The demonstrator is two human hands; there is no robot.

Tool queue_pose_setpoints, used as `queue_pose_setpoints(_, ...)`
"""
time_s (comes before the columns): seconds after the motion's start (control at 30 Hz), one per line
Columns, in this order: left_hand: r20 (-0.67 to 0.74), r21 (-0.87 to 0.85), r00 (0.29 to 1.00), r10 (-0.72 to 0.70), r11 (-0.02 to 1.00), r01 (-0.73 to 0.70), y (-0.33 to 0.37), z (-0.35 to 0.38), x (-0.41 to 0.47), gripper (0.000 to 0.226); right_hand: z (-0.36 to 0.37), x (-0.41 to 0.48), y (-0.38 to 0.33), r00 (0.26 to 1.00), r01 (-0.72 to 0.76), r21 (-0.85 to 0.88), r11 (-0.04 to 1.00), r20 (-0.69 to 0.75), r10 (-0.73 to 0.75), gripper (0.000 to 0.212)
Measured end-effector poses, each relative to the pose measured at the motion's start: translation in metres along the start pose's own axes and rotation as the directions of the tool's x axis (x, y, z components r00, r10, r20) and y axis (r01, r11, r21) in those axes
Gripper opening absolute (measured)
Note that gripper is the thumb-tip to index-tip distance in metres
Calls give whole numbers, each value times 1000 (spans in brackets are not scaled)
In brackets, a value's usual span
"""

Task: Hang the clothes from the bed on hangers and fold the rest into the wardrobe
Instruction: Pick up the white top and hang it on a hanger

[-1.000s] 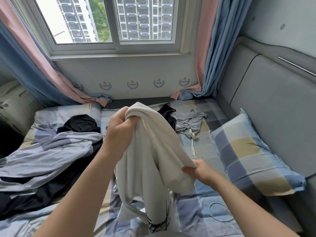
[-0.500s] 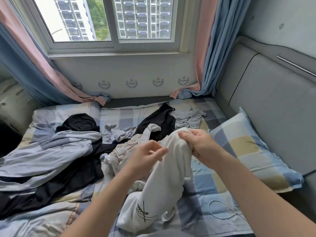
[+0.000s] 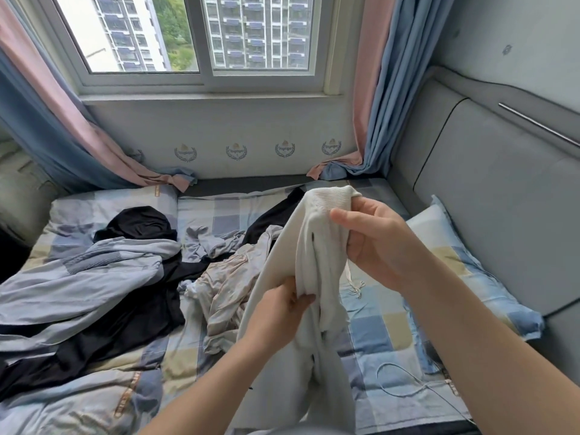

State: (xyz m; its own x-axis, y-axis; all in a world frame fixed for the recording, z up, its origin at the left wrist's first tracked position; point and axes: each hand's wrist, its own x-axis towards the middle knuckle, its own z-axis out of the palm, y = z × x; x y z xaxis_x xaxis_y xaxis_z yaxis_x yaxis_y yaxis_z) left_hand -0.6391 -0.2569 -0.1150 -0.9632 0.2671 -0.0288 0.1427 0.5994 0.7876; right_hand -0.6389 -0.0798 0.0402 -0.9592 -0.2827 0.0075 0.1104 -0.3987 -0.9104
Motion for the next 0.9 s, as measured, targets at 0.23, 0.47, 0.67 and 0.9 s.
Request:
queue_pose_setpoints(0.23, -41, -186, 997, 61, 980, -67, -14, -29, -9, 33, -44, 7, 11, 982, -88, -347, 934, -187, 23, 26)
queue_pose_setpoints(0.47, -98, -489, 995, 22, 870, -68, 8, -57, -5, 49, -66, 11, 32, 871, -395, -628, 671, -488, 56, 38)
queue_pose_setpoints(0.67, -173, -672, 983, -57, 737, -75, 43, -80, 7, 32, -30, -10, 53, 938, -162, -642, 750, -336, -85, 17)
queue_pose_setpoints(0.9, -204, -791, 978, -41, 596, -140, 78, -98, 14, 34, 6, -26, 110, 989, -146, -598, 788, -106, 103, 40)
